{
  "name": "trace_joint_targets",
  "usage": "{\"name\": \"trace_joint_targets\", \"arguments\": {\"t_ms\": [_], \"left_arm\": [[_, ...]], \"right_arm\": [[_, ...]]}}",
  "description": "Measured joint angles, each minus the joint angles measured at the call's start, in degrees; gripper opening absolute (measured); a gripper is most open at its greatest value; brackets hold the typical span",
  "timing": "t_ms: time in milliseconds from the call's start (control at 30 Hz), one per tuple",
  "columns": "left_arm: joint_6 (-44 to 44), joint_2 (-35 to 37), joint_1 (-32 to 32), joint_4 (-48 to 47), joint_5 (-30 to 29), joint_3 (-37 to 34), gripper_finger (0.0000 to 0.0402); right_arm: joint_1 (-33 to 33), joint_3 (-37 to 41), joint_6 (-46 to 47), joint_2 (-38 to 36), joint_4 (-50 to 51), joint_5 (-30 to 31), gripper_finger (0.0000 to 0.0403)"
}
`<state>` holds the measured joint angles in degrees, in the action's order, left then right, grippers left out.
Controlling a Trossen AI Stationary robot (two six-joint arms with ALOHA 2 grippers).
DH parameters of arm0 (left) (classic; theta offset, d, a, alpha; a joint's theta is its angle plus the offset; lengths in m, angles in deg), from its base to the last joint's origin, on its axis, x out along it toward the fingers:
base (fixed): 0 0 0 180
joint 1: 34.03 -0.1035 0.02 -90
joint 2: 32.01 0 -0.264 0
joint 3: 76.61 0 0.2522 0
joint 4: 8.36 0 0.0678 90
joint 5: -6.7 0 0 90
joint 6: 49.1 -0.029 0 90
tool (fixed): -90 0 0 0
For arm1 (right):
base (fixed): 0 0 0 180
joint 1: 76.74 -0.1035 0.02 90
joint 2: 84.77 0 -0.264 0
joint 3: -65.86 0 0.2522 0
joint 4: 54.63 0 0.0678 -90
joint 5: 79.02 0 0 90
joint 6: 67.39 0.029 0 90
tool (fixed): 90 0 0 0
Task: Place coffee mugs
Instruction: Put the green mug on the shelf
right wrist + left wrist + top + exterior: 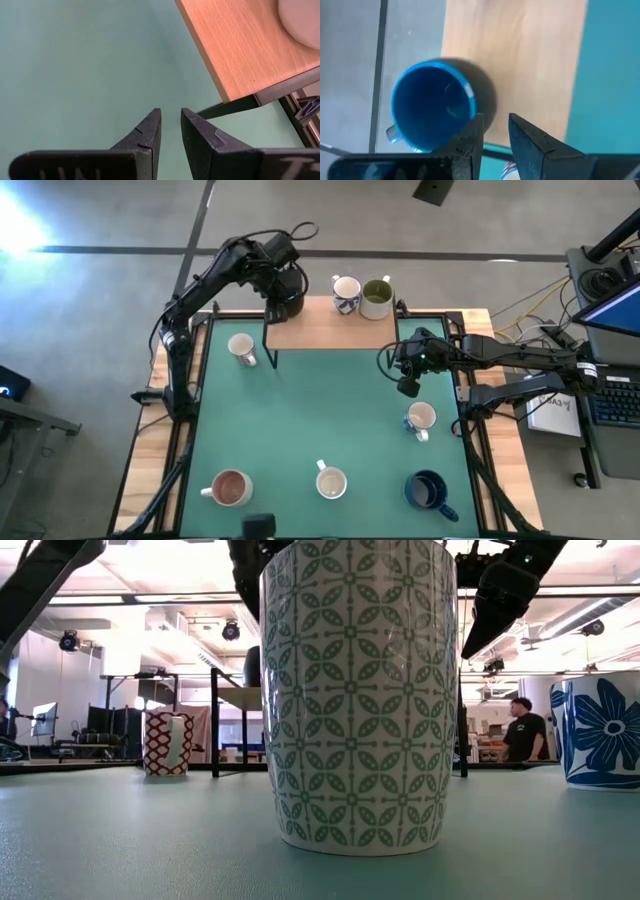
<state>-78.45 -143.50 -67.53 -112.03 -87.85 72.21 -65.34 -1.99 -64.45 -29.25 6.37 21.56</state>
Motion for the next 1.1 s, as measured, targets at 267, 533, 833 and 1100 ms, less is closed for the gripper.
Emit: {"name": "trace_joint_targets", "arguments": {"t_ms": [267,533,833,1100], "left_arm": [[8.1,0.7,10.2,-0.1,-0.4,-0.9,0.0077],[16.4,0.7,23.9,-0.1,-0.4,-5.9,0.0095],[31.4,1.2,38.0,-0.1,-6.9,-17.7,0.0116],[40.7,6.4,46.3,5.1,-8.4,-29.8,0.0134]], "right_arm": [[0.0,0.0,0.0,0.0,0.0,0.0,0.0063],[0.0,0.0,0.0,0.0,0.0,0.0,0.0063],[0.0,0.0,0.0,0.0,0.0,0.0,0.0063],[0.0,0.0,0.0,0.0,0.0,0.0,0.0063]]}}
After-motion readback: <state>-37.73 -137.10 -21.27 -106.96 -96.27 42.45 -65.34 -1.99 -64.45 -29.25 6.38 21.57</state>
